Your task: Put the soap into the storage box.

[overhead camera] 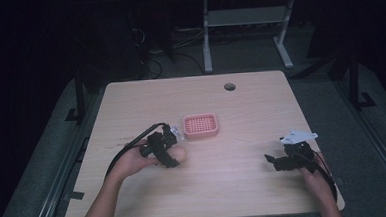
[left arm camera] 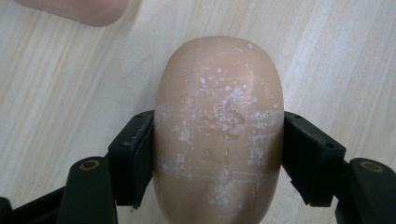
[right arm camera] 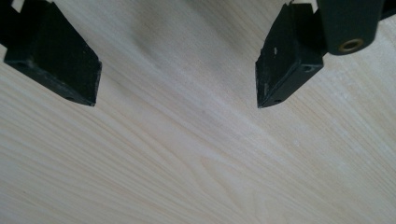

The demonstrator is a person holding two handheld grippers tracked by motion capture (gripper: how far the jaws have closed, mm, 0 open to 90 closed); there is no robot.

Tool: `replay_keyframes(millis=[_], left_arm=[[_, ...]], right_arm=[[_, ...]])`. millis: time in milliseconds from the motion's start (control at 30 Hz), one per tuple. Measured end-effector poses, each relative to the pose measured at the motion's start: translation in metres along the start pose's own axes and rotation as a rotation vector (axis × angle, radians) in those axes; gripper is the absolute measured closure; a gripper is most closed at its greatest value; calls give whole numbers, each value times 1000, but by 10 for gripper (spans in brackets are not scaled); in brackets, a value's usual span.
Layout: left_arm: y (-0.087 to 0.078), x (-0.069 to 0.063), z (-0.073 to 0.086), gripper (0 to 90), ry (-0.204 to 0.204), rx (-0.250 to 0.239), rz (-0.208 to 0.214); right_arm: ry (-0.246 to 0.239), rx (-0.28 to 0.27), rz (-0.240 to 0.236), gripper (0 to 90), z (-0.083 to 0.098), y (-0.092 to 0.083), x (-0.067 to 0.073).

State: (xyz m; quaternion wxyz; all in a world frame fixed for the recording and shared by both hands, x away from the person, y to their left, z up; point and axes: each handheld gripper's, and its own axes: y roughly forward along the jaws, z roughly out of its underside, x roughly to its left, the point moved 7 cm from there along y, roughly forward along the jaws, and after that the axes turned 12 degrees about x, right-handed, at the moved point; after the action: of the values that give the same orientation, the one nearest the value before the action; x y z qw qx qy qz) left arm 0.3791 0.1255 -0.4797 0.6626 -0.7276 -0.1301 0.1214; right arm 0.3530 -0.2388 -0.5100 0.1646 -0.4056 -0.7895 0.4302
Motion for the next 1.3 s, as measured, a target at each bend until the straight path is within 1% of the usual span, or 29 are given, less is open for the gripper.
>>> replay_keyframes(millis=[100, 200, 333, 433, 600, 700, 900, 967, 1100, 1300], left_arm=[[-1, 2, -3, 320, -7, -4, 5], [-2, 4, -5, 320, -5, -1, 6], [-4, 8, -11, 320, 6, 4, 1], [-5, 9, -15, 320, 6, -6, 5], [-7, 11, -24, 320, 23, 3, 1], [-8, 12, -28, 320, 22, -5, 5], [-10, 15, -32, 320, 28, -1, 2], [-12, 16, -35, 320, 37, 1, -7], [-14, 18, -36, 320, 30, -7, 1], [-18, 24, -39, 320, 32, -4, -9]], right_arm=[[1, -6, -1, 139, 0, 0, 0], [8, -8, -3, 139, -1, -1, 0], [8, -11, -4, 139, -1, -1, -1], [9, -12, -4, 139, 0, -1, -1], [14, -13, -4, 139, 0, -1, -2], [15, -18, -4, 139, 0, -2, -3], [25, -20, -8, 139, 0, -2, -3], [25, -21, -7, 139, 0, -2, -3], [29, -20, -9, 139, 0, -3, -2], [20, -24, -8, 139, -1, -3, -2]])
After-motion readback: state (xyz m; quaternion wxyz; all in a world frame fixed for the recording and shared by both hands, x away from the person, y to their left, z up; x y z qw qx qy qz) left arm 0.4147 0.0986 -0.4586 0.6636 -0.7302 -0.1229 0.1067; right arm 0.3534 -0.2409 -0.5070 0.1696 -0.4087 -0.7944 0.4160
